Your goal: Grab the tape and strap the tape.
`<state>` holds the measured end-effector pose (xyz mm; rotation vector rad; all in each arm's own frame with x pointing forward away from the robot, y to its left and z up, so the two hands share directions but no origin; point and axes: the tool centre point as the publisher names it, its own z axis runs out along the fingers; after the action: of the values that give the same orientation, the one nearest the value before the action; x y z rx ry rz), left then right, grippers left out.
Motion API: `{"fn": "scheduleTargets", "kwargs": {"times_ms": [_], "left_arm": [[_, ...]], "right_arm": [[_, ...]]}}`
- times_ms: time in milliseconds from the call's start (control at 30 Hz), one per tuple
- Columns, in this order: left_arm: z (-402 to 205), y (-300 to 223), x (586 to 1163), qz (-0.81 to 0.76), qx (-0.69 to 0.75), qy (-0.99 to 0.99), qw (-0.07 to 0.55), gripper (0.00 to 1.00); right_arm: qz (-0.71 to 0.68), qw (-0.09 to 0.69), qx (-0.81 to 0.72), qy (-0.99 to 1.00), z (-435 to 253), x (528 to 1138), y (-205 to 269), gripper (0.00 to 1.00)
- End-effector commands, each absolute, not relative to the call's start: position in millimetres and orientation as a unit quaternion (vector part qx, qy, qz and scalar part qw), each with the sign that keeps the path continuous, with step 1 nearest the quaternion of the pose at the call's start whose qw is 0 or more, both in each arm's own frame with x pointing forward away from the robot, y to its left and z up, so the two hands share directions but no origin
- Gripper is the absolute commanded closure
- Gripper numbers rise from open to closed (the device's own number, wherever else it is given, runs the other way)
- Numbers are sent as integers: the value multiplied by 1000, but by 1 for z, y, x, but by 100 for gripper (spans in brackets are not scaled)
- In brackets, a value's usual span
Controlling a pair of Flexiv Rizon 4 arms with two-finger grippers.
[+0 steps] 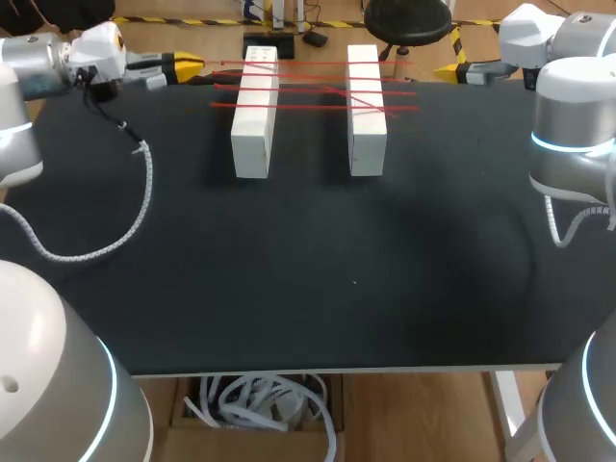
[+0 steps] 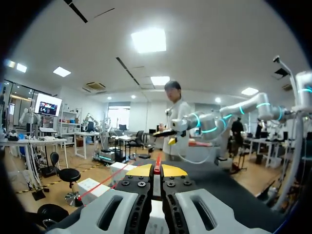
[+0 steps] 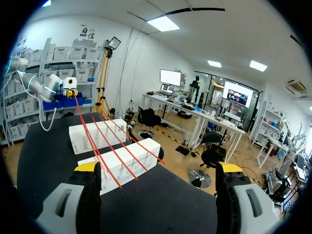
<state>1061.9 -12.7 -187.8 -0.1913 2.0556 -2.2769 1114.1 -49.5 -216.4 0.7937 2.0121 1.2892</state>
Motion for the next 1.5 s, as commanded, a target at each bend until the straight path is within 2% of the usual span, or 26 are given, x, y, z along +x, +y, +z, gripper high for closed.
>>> {"fn": "scheduleTargets", "kwargs": {"times_ms": [33,400,767,900,1167,1500], "left_arm": [[-172,-14,1058,-749,-61,659,31,100],[-146,-23,1057,-774,-39,632,-4,100],[-118,-37,1063,-801,-42,597,-11,100],[-111,-44,1065,-802,-48,596,4,100],[-111,-57,1064,-800,-68,597,11,100],[-118,-79,1062,-799,-78,597,-9,100]], "right_arm": [[487,307,300,761,-216,1114,-50,0],[487,307,300,761,-216,1114,-50,0],[487,307,300,761,-216,1114,-50,0],[487,307,300,761,-216,1114,-50,0],[487,307,300,761,-216,1114,-50,0],[487,307,300,761,-216,1114,-50,0]]}}
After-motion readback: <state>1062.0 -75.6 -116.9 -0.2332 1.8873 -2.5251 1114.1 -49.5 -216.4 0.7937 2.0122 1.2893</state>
